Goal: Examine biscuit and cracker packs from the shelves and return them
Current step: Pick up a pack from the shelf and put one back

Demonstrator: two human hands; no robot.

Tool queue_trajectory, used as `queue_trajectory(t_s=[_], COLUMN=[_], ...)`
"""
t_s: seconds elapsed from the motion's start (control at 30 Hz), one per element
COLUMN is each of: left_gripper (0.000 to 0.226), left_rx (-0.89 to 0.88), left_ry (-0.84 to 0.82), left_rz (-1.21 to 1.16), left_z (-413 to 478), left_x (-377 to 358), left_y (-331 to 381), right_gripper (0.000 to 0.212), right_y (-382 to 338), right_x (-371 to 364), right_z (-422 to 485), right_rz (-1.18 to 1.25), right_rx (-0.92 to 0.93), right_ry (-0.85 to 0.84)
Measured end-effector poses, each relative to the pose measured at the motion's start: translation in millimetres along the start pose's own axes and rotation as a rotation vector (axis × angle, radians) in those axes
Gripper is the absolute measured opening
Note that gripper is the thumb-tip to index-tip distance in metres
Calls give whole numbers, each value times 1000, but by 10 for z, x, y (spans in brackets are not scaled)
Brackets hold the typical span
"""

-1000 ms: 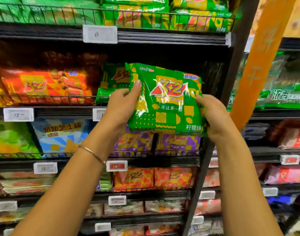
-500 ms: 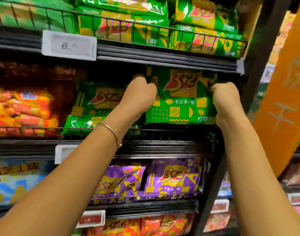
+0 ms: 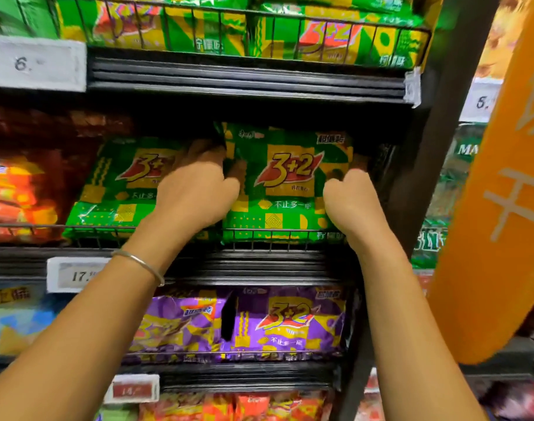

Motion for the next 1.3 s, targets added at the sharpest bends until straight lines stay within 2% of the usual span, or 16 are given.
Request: queue_trajectory(t_s=[0.1,0.23,0.33,0.43,0.6,0.73,0.83,0.97,1.07,1.1,1.23,1.3], left_gripper=[72,79,83,84,90,87,88,85,81,82,101,105], left_rx=[-39,-39,-46,-55,-27,-72,-95,-48,-55,-58,-50,-67], left_ry=[20,73,50,95,235,369,450,340,256,233,55,-27], left_rz=[79,84,169,204,184,178,159,188,186,174,120,152], left_z=[50,240,273,238,122,31,0,79,142,156,76,-54], left_x=[11,84,-6,1,148,246,292,164,77,66,-99,-223], left_y=[-34,-164,-231,-224,-125,-45,-30,-36,-81,-105,-125,-83], right_gripper=[6,22,19,4,23,9,11,11,42,44,16,19], right_y=[-7,-11,-12,-26,-76,-50,-46,-66,-92,-81,-89,-81], right_x=[-38,-76,-78,-50,-17,24,29,-53,-48,-30,12,9], right_z=[0,41,20,2,-74,-88,-81,-68,-93,-110,-279,-374], right_rz=[-157,-263,-245,-174,-35,-17,-62,-231,-244,-234,-257,-292], right_rx=[33,48,49,56,91,108,99,61,34,29,83,123], right_ry=[-23,-63,-78,-60,-73,-45,-45,-118,-112,-89,29,85])
Point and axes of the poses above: each hand's wrist, its own z-axis towards the middle knuckle, its own x-axis out of the back of the hand, y = z × x, the point moved 9 cm from there along z, towards the middle knuckle, and after that the axes turned 5 degrees about -z, right-handed, at the moved point
